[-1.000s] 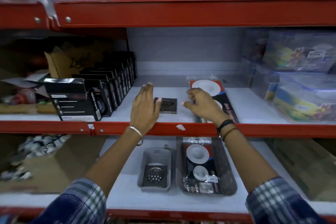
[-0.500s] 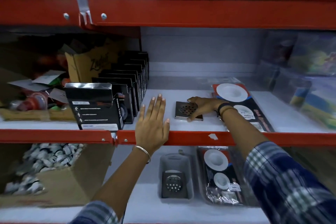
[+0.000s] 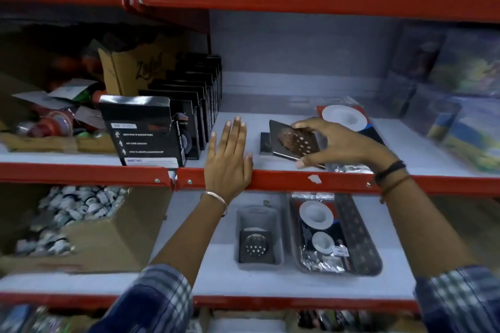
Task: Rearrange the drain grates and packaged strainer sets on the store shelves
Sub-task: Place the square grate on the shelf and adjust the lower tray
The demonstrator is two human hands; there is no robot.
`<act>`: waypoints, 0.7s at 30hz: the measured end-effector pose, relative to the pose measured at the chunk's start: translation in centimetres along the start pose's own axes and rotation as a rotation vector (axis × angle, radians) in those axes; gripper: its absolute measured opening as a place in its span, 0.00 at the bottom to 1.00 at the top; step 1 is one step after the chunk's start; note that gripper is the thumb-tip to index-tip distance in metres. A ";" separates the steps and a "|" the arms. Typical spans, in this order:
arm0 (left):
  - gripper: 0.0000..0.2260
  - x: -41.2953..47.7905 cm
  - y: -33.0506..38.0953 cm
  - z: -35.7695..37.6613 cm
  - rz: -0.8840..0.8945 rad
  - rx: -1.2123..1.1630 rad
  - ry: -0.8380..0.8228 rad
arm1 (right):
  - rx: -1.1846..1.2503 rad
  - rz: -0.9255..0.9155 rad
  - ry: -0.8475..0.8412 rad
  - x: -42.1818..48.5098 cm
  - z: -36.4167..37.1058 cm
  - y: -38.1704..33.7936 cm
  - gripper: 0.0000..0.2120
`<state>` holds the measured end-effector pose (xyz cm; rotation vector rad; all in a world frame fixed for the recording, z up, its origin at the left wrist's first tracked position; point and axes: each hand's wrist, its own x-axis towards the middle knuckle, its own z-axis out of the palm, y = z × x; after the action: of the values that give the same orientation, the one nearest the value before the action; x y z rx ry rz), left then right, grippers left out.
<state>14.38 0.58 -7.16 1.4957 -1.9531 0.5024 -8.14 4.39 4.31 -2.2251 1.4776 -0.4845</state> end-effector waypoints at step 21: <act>0.29 -0.1 -0.2 2.2 -0.037 0.069 0.128 | -0.229 0.187 -0.485 8.0 27.0 12.4 0.45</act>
<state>14.09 -0.78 -8.85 1.5009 -1.8228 0.6393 -1.16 -3.10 -24.75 -2.1323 1.5019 0.2815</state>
